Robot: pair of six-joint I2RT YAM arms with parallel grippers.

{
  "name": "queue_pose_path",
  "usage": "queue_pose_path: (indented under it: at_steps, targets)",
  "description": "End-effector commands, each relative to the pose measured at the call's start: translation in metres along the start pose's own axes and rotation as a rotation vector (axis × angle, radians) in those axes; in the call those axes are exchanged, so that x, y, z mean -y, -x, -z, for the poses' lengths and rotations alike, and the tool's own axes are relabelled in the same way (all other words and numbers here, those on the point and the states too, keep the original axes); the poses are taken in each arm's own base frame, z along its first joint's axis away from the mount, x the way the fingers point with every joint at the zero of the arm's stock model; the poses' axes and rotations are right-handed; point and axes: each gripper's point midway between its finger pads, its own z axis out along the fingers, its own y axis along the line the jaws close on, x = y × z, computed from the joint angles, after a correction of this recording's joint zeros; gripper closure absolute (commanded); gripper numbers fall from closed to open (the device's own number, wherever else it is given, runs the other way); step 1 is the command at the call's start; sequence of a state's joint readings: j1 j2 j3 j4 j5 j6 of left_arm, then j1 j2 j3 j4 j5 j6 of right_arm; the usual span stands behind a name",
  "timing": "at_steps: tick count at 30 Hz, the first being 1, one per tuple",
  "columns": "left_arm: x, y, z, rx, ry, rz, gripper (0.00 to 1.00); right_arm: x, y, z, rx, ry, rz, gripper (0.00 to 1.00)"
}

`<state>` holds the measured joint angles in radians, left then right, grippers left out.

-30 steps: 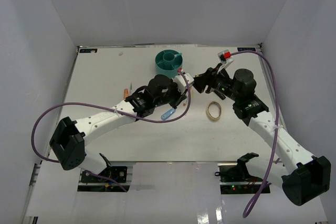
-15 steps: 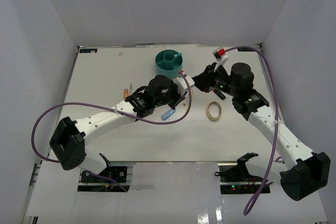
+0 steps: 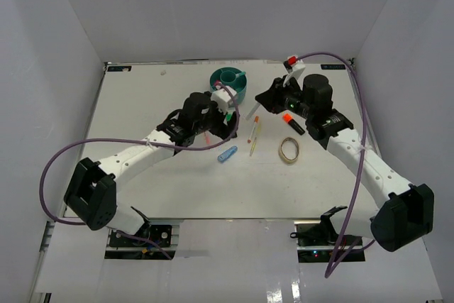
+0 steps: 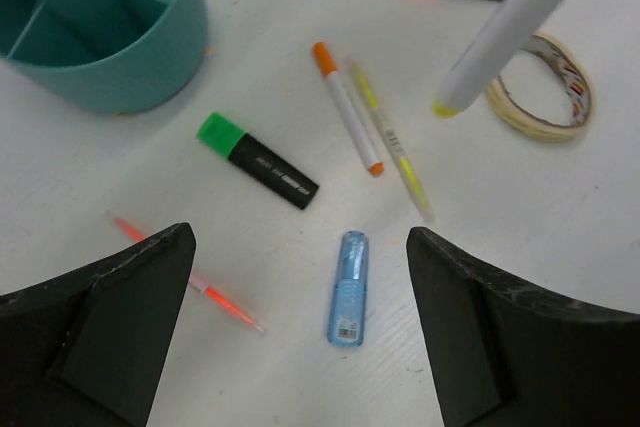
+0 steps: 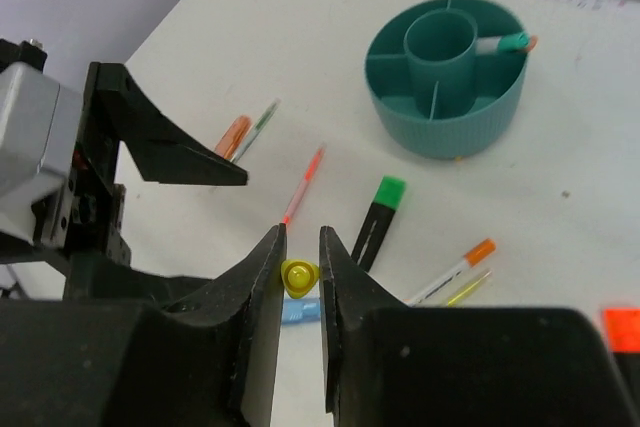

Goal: Sort the stationery into containers
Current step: Place the pen in the storage box.

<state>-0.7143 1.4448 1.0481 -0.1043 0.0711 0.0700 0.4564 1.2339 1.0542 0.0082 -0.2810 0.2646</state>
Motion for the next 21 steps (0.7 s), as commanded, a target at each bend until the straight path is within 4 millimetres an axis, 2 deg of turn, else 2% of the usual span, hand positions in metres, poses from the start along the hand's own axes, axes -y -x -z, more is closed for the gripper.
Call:
queue_pose_path:
  at_steps: [1, 2, 3, 5, 6, 10, 12, 13, 15, 16, 17, 18, 19, 20, 21]
  targets:
    - [-0.031, 0.013, 0.025, 0.055, 0.034, 0.184, 0.02, 0.007, 0.074, -0.005, 0.234, -0.063, 0.096, 0.92]
    - [-0.036, 0.011, 0.027, 0.051, 0.046, 0.203, 0.02, 0.012, 0.076, -0.013, 0.244, -0.076, 0.103, 0.92]
    - [-0.048, 0.007, 0.03, 0.045, 0.079, 0.239, 0.02, 0.013, 0.093, -0.015, 0.305, -0.079, 0.121, 0.92]
    - [-0.059, 0.003, 0.033, 0.044, 0.115, 0.274, 0.02, 0.024, 0.101, -0.028, 0.338, -0.114, 0.136, 0.92]
    - [-0.068, -0.005, 0.034, 0.036, 0.143, 0.303, 0.02, 0.025, 0.111, -0.031, 0.376, -0.117, 0.153, 0.92]
    - [-0.093, -0.03, 0.032, -0.004, 0.237, 0.361, 0.02, 0.044, 0.13, -0.06, 0.442, -0.17, 0.189, 0.92]
    - [-0.101, -0.034, 0.032, -0.032, 0.279, 0.368, 0.02, 0.049, 0.135, -0.069, 0.47, -0.184, 0.209, 0.92]
    - [-0.111, -0.036, 0.034, -0.036, 0.336, 0.374, 0.02, 0.054, 0.137, -0.08, 0.483, -0.186, 0.214, 0.92]
    - [-0.117, -0.04, 0.036, -0.046, 0.373, 0.39, 0.02, 0.061, 0.14, -0.094, 0.482, -0.193, 0.222, 0.92]
    - [-0.118, -0.042, 0.037, -0.05, 0.382, 0.39, 0.02, 0.069, 0.13, -0.108, 0.456, -0.199, 0.223, 0.92]
    - [-0.118, -0.042, 0.037, -0.049, 0.381, 0.39, 0.02, 0.067, 0.142, -0.111, 0.48, -0.194, 0.23, 0.92]
    - [-0.117, -0.043, 0.036, -0.049, 0.378, 0.39, 0.02, 0.07, 0.141, -0.117, 0.477, -0.195, 0.232, 0.92]
    - [-0.116, -0.042, 0.036, -0.046, 0.372, 0.39, 0.02, 0.077, 0.132, -0.13, 0.455, -0.2, 0.229, 0.92]
    - [-0.116, -0.042, 0.036, -0.047, 0.372, 0.389, 0.02, 0.076, 0.139, -0.132, 0.473, -0.196, 0.233, 0.92]
    - [-0.116, -0.042, 0.036, -0.049, 0.372, 0.389, 0.02, 0.078, 0.138, -0.137, 0.473, -0.197, 0.234, 0.92]
